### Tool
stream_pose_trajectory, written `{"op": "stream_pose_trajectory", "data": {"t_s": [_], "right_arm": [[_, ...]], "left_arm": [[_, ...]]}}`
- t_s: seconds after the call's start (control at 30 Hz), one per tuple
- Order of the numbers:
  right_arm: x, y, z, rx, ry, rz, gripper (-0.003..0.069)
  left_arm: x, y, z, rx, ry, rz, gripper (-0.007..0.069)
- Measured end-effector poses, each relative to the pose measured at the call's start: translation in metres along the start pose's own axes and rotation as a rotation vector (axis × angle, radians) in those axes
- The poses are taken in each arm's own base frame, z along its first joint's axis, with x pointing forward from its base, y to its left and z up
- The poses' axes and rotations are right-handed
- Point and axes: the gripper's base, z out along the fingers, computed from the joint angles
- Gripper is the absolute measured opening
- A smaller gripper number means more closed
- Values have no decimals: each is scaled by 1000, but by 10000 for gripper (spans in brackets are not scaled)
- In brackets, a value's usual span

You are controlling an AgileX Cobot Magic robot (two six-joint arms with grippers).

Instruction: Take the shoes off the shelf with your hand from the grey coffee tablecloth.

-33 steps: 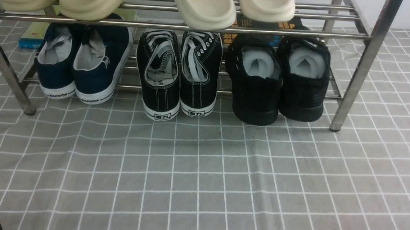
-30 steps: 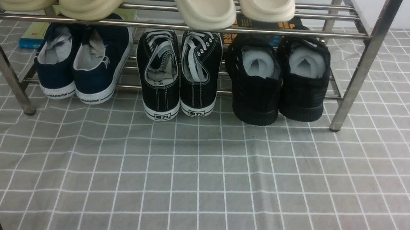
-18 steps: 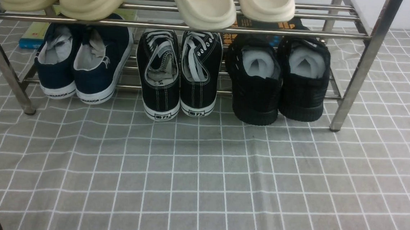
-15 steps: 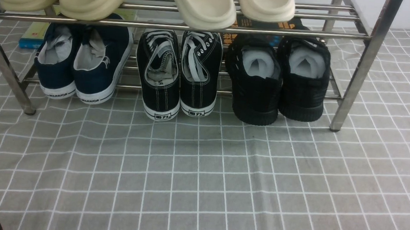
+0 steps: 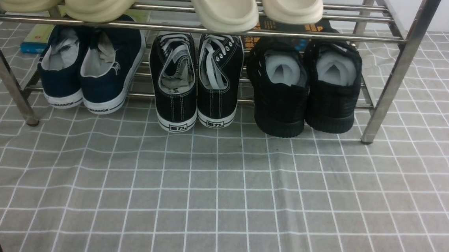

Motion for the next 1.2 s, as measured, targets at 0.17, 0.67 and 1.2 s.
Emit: {"op": "stream_pose_trajectory", "data": {"t_s": [0.17, 0.67, 1.2], "right_arm": [[-1, -1, 0, 13, -5, -30, 239], [-4, 13, 0, -167, -6, 850, 239], [-114, 19, -33, -238, 58, 440, -3]], "left_arm": [[0, 0, 0, 0, 0, 0, 239], [0, 0, 0, 0, 0, 0, 239], [0, 0, 0, 0, 0, 0, 239]]}}
